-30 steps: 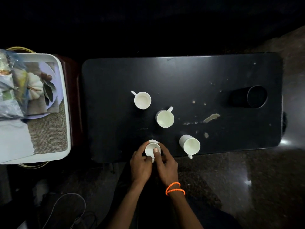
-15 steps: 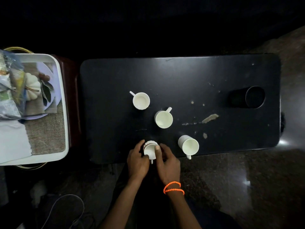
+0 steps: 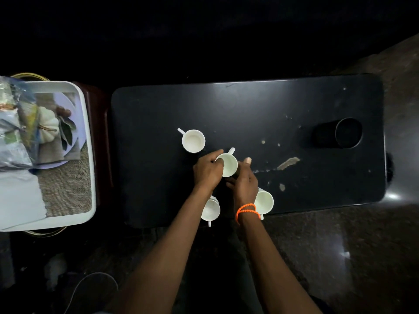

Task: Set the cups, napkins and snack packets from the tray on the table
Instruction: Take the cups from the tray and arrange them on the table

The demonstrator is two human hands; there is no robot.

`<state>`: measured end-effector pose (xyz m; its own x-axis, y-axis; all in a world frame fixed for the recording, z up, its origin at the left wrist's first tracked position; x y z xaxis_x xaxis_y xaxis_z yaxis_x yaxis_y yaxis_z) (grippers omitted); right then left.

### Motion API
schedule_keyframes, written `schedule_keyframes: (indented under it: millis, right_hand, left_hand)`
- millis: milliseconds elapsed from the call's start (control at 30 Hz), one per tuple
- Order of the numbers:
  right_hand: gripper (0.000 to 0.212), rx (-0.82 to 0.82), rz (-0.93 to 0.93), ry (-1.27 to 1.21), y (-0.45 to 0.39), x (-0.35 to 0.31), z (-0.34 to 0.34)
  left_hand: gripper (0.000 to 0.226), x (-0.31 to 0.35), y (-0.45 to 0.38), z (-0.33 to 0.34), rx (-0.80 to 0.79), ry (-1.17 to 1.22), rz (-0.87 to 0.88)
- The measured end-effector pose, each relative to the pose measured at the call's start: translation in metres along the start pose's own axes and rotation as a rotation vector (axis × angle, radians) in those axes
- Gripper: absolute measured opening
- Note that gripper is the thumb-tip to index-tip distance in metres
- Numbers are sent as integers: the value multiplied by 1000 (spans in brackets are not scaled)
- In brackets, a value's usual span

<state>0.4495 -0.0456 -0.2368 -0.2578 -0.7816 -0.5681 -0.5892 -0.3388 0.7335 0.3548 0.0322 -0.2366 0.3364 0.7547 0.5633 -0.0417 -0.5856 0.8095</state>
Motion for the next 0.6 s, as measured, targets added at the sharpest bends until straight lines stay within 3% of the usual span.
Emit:
schedule_keyframes:
  millis: [167,367,600]
  right_hand:
    - [59,-6,-63,72,-17,-23,-15]
    - [61,27,-126,212,-42,-45,-44]
    - [61,58,-132,244,-60,-51,-60]
  left_hand:
    - [49,12,2,16,24,117,-37]
    - [60,25,1,47,-19,92,-33]
    - [50,30,6,73,17,147,-27]
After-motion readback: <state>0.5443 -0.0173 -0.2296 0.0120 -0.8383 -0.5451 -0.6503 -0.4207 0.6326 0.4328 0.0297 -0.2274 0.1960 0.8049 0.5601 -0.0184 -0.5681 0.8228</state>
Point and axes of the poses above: each hand's wrist, its own y-axis away from the middle knuckle, its own z-axis out of the palm, x = y × z, the point moved 4 cm from there along -y, towards the middle knuckle, and after that the axes turned 7 degrees about y, right-handed, at the moved point
